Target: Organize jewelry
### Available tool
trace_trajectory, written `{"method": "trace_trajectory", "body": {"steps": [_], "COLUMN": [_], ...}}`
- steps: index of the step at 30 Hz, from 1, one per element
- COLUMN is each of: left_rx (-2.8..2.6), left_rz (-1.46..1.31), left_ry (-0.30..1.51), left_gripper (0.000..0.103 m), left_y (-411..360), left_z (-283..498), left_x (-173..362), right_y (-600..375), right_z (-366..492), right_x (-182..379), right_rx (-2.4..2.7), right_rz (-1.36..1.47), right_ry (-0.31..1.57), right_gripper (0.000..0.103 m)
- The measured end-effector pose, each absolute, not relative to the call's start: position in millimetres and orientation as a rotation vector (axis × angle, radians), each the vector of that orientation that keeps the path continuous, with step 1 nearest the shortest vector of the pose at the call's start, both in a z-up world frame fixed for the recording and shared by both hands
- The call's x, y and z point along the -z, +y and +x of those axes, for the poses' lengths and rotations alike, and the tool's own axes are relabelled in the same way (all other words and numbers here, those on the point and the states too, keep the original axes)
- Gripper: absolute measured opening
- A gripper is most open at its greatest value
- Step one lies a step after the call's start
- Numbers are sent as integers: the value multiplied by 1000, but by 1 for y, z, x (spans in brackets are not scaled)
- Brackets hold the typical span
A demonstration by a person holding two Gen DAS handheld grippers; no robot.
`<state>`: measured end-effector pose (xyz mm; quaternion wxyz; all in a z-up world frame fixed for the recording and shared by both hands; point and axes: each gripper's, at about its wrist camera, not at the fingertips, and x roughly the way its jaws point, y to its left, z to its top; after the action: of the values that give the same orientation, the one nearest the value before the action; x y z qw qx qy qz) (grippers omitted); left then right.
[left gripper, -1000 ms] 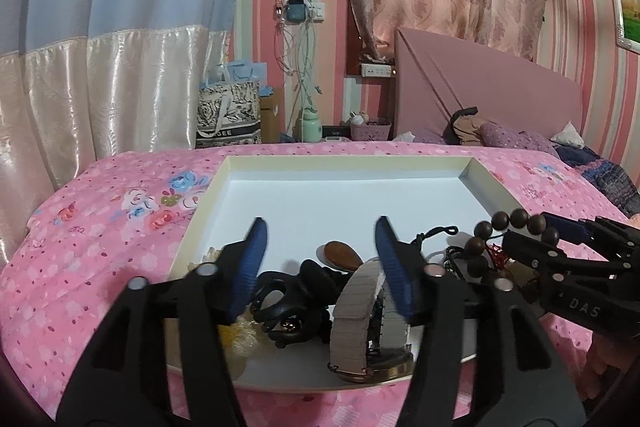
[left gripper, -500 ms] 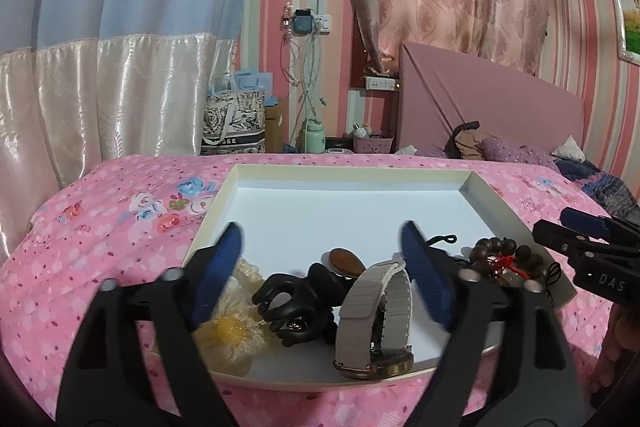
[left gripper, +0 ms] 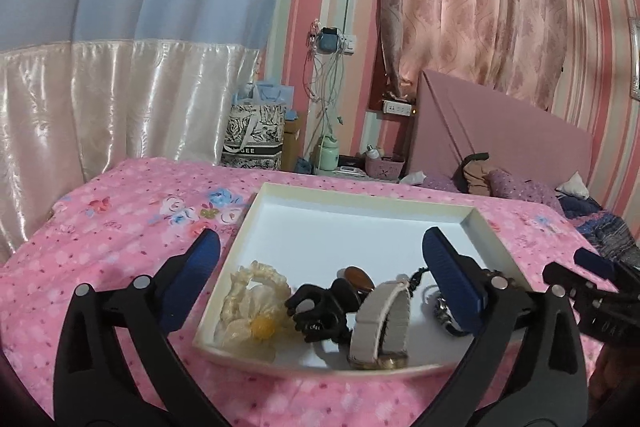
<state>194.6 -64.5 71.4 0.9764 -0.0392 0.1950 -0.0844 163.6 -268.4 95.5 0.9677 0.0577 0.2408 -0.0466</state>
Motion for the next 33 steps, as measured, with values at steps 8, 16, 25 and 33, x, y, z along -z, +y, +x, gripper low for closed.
{"method": "trace_trajectory", "body": {"steps": [8,16,25,33], "left_rx": [179,222,142,119], "left_rz": [51,11,65,61], "left_ry": [358,338,334,312], "left_gripper": [100,100,100,100], "left_y": [-52,-39,-50,-48], "left_z": [123,91,89,88], "left_x": [-62,-50,-46,-49], "right_y": [-232,-238,-231,-230], "right_z": [104,72,66,57], "right_x": [-90,-69,-72,-74], "right_rx": [35,82,90,136], "right_rz": [82,50,12,-5], "right_ry": [468,437,394,353], "right_gripper": [87,89,94,100]}}
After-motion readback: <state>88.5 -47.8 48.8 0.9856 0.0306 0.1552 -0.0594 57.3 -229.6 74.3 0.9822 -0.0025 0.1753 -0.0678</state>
